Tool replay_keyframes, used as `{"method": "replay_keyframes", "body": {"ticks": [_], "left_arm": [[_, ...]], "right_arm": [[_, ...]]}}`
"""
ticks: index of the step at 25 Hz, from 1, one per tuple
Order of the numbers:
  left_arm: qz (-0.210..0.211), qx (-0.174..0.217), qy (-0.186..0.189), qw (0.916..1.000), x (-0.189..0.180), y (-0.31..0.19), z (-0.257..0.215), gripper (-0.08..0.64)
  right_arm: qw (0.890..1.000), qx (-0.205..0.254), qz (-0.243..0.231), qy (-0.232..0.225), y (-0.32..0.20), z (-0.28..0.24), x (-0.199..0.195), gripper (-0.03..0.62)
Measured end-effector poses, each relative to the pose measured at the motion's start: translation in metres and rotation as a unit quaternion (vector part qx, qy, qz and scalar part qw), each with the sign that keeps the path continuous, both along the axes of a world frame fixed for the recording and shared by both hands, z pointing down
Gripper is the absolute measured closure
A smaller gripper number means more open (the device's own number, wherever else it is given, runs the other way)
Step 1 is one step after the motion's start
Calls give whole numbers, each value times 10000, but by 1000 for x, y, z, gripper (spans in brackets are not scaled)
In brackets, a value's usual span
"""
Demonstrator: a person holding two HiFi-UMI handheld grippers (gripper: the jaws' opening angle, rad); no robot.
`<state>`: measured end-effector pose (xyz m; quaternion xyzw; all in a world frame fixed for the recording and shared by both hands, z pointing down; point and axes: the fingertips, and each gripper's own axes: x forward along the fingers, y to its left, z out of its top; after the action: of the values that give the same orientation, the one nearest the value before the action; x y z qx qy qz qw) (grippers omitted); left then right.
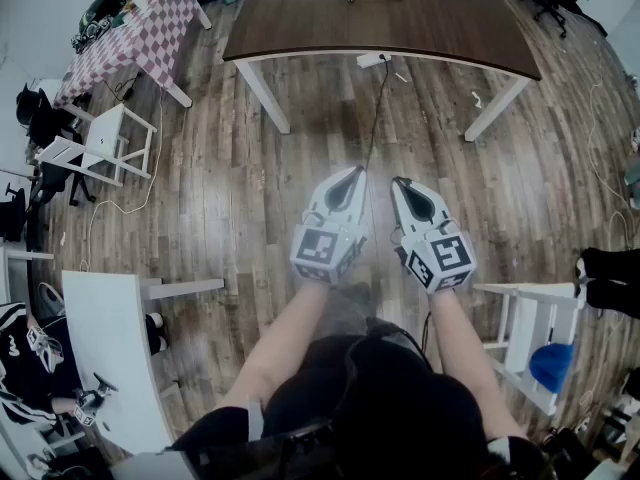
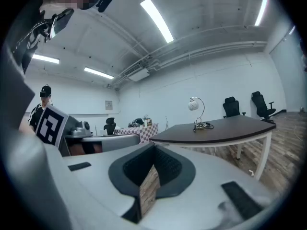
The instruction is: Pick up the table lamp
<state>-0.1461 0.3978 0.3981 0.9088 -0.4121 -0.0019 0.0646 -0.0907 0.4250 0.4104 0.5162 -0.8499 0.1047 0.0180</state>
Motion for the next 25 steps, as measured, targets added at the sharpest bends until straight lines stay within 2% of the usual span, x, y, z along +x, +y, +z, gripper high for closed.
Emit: {"method": "replay_keyframes", "body": {"ticks": [12,25], "left_arm": [[77,-92,45,9999,7,-72,14,560],[-40,-125,27,9999,27,-137,22,560]], "right_arm": [[10000,7,62,67,-75,6,5,594],[9999,34,-17,-136,-145,9,29,592]]}}
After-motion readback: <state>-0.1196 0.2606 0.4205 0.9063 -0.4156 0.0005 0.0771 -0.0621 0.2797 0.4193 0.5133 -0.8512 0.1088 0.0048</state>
